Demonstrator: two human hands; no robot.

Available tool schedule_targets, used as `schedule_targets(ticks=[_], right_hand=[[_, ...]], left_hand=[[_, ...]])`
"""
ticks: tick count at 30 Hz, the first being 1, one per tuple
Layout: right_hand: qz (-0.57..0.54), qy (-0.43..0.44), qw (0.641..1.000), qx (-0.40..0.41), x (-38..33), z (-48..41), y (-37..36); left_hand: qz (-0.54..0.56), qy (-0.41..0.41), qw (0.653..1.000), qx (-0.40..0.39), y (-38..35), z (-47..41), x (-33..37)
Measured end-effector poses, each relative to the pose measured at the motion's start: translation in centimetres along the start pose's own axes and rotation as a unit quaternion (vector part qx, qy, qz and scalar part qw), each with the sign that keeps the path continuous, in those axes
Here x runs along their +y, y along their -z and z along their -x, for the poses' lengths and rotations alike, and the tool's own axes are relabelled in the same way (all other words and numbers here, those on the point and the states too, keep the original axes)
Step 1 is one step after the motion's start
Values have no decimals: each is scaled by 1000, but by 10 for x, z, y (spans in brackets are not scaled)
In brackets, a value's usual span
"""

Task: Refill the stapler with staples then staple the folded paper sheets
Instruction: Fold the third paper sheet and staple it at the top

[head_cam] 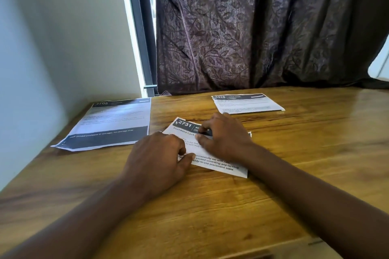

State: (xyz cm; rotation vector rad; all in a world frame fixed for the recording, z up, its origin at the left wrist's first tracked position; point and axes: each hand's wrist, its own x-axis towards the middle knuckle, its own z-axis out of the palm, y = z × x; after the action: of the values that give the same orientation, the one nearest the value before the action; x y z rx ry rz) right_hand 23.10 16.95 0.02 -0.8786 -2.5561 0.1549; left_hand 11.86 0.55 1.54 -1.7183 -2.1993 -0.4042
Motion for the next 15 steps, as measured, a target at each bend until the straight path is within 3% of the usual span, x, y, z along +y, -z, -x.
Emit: schedule_targets(ticks=[6, 15], right_hand=[[-23, 14, 999, 17, 8, 2, -3], [-86, -13, 996, 31, 9, 0, -5]], left_hand=[[-67, 53, 996, -13, 6, 1, 20], [-146, 44, 988, -20, 11, -3, 49]])
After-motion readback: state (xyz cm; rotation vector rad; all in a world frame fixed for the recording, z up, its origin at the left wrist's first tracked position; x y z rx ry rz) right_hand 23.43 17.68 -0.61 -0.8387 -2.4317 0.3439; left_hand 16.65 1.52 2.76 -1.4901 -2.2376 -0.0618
